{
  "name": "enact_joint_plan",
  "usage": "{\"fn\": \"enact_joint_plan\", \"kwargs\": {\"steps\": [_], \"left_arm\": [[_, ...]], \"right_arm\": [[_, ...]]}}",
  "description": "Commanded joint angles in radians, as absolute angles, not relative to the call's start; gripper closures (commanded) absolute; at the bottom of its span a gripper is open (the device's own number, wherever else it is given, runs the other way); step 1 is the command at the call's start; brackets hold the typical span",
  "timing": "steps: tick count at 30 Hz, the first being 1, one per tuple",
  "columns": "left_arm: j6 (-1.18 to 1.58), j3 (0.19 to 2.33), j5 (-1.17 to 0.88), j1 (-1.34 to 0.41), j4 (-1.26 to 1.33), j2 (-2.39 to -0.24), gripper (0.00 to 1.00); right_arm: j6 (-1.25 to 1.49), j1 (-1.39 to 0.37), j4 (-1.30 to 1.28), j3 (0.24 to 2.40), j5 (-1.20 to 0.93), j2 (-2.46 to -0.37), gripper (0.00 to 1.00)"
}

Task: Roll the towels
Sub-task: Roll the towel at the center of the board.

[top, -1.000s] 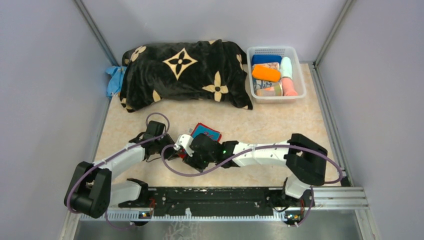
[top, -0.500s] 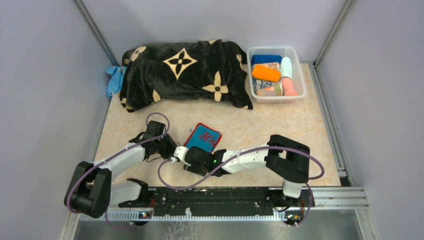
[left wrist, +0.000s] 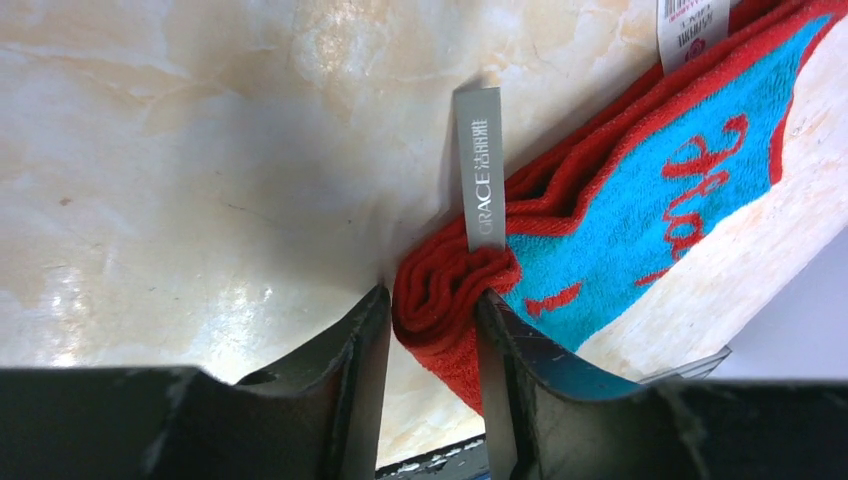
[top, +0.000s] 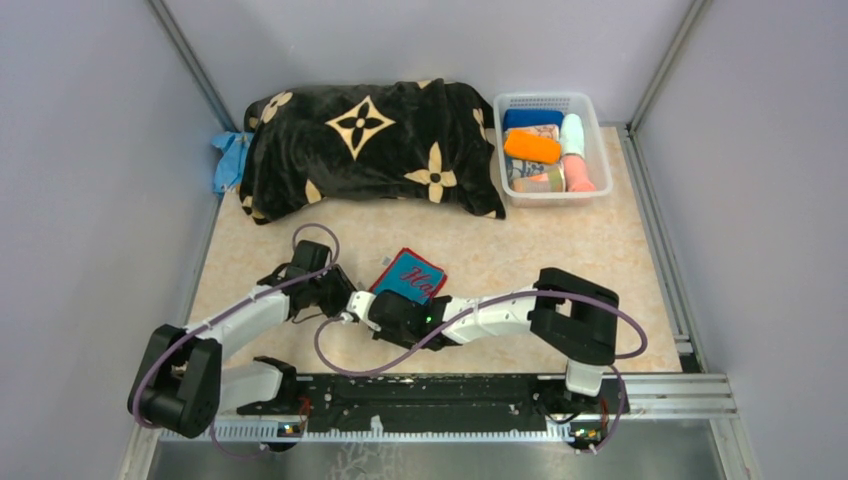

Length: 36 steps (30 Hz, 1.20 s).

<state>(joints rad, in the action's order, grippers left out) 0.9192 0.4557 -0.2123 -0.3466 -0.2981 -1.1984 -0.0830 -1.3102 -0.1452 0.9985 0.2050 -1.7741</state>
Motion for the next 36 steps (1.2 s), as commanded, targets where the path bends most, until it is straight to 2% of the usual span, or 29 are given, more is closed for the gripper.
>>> {"fn": "enact_joint_plan", "kwargs": {"steps": [1, 11, 17, 22, 28, 32, 36], "left_arm": [[0.901, 0.459, -0.133, -0.344, -0.354, -1.153, 0.54], [0.936, 0.443, -0.148, -0.341, -0.399, -0.976, 0.31], [0.959, 0.386, -0.217, -0.34, -0.357, -0.881, 0.27], [0.986, 0.329, -0.297, -0.341, -0.273, -0.879, 0.28], [0.992, 0.314, -0.356, -0.341, -0.173, -0.952, 0.32], [0.989, 0.317, -0.365, -0.342, -0.124, -1.013, 0.39], [0.985, 0.322, -0.352, -0.342, -0.102, -1.089, 0.51]], "right_arm": [[-0.024, -1.269, -0.134, 1.022, 0.004, -1.773, 1.0], [0.24, -1.009, 0.139, 0.881, -0.574, -1.762, 1.0], [0.497, -0.87, 0.443, 0.764, -0.812, -1.834, 1.0], [0.743, -0.798, 0.724, 0.668, -0.911, -1.92, 1.0], [0.834, -0.764, 0.761, 0.66, -0.919, -1.995, 1.0], [0.873, -0.737, 0.757, 0.663, -0.915, -2.016, 1.0], [0.889, -0.721, 0.752, 0.657, -0.911, -2.013, 1.0]]}}
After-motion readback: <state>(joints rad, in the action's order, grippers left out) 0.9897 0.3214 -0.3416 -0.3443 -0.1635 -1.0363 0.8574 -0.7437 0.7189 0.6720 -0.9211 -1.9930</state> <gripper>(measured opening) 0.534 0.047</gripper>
